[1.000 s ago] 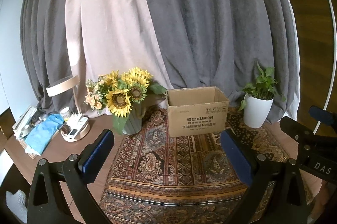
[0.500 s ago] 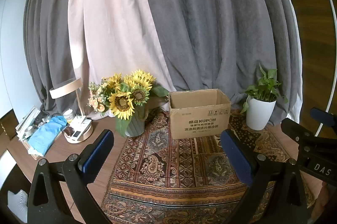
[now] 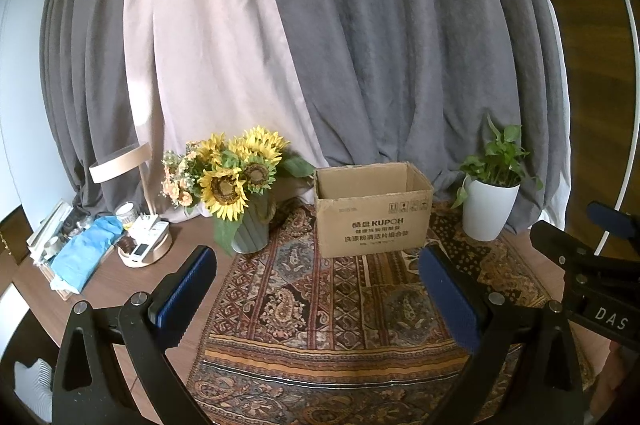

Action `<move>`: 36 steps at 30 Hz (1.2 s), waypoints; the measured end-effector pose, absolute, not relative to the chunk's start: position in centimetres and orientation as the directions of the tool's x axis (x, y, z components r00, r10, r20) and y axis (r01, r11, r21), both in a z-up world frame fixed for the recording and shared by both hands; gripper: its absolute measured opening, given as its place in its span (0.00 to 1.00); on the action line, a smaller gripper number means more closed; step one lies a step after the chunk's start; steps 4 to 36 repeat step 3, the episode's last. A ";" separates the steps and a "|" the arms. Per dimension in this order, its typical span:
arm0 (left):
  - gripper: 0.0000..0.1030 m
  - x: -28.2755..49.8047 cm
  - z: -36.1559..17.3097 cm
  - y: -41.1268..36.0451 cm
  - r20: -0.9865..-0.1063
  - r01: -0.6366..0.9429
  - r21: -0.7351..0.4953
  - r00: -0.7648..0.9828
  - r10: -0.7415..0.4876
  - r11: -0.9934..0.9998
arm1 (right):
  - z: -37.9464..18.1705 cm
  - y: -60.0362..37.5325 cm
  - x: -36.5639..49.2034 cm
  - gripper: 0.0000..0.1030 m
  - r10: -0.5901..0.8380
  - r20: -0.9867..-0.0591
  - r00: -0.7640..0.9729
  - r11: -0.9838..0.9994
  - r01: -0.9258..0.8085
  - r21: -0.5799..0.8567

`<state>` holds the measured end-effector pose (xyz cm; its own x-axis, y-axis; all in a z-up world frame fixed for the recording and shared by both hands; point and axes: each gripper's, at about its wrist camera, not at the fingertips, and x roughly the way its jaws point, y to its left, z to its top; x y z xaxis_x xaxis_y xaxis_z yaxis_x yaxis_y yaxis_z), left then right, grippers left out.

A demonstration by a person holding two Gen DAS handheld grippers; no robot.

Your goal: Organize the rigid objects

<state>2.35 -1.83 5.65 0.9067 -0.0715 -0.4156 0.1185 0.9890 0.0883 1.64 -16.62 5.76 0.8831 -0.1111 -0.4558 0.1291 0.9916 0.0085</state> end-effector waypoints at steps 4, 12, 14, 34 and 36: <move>1.00 2.3 5.6 -1.9 -0.416 0.117 0.091 0.907 -0.069 0.989 | 5.6 -16.6 1.6 0.88 -0.108 -0.460 0.881 0.992 0.128 0.011; 1.00 2.3 5.6 -1.9 -0.416 0.117 0.091 0.907 -0.069 0.989 | 5.6 -16.6 1.6 0.88 -0.108 -0.460 0.881 0.992 0.128 0.011; 1.00 2.3 5.6 -1.9 -0.416 0.117 0.091 0.907 -0.069 0.989 | 5.6 -16.6 1.6 0.88 -0.108 -0.460 0.881 0.992 0.128 0.011; 1.00 2.3 5.6 -1.9 -0.416 0.117 0.091 0.907 -0.069 0.989 | 5.6 -16.6 1.6 0.88 -0.108 -0.460 0.881 0.992 0.128 0.011; 1.00 2.3 5.6 -1.9 -0.416 0.117 0.091 0.907 -0.069 0.989 | 5.6 -16.6 1.6 0.88 -0.108 -0.460 0.881 0.992 0.128 0.011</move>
